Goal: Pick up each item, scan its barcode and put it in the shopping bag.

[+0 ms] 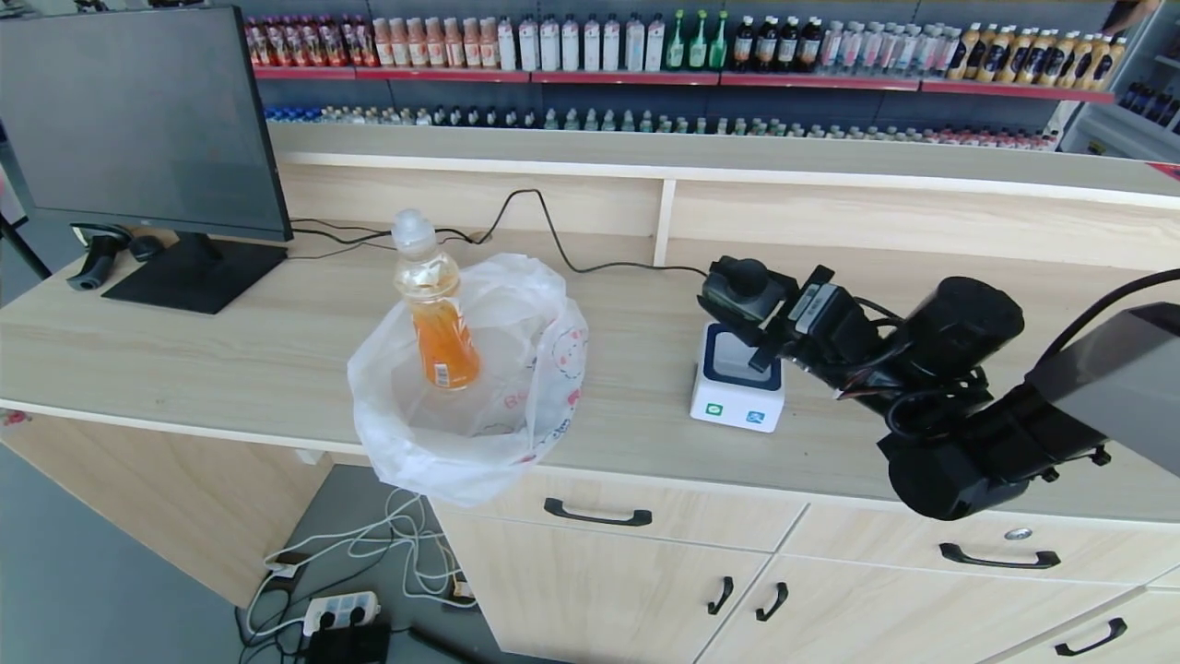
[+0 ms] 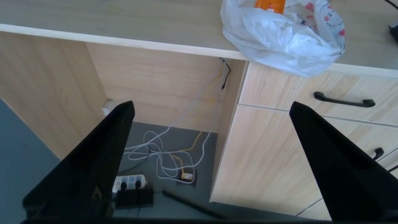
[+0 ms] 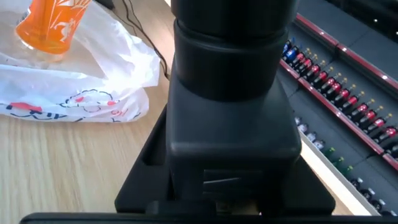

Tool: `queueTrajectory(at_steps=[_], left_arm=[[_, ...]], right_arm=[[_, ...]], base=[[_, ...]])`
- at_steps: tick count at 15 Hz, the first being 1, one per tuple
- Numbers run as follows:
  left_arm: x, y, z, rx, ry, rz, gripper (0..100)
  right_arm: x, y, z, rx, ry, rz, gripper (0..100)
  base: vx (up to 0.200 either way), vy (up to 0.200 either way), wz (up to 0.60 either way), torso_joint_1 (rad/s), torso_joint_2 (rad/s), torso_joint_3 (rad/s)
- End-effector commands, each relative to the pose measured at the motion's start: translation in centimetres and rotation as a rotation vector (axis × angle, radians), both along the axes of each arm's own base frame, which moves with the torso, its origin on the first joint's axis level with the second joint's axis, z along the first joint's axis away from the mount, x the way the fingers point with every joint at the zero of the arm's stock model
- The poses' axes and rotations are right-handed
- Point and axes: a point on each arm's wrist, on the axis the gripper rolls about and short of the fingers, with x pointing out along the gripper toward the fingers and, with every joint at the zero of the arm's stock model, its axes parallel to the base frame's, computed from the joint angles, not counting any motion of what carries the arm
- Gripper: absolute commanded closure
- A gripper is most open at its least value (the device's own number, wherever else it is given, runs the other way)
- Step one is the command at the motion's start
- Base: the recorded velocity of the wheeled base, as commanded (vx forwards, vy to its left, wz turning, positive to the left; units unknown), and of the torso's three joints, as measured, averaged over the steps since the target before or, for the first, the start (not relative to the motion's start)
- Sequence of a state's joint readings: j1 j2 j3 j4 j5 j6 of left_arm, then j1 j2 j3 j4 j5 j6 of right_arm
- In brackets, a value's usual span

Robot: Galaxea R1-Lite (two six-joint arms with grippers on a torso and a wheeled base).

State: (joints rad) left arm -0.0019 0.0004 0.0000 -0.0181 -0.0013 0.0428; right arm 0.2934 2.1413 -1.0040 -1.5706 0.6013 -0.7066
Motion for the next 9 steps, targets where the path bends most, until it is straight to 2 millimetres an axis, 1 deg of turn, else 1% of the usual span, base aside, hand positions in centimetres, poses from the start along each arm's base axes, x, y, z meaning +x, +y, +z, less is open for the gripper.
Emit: queueTrajectory(at_steps=[1,3,6,9], left_arm=[[0.0,0.0,0.0,0.003,-0.001,0.0,0],[0.0,0.0,0.0,0.005,-0.001,-0.001,0],[0.0,0.0,0.0,0.005,-0.001,-0.001,0],[0.0,0.0,0.0,0.005,-0.001,-0.001,0]], right_arm=[[1.2,0.1,-1.4,-0.015,0.013,0.009,100],[1.6,-1.1,-1.7,-0.029,0.01,-0.015,100],[2.1,-3.3,-1.5,-0.057,-0.002,-0.008,100],[2.0,-3.3,-1.8,-0.077,-0.01,0.007,100]], base=[[0.0,0.0,0.0,0.0,0.0,0.0],[0.0,0.0,0.0,0.0,0.0,0.0],[0.0,0.0,0.0,0.0,0.0,0.0],[0.0,0.0,0.0,0.0,0.0,0.0]])
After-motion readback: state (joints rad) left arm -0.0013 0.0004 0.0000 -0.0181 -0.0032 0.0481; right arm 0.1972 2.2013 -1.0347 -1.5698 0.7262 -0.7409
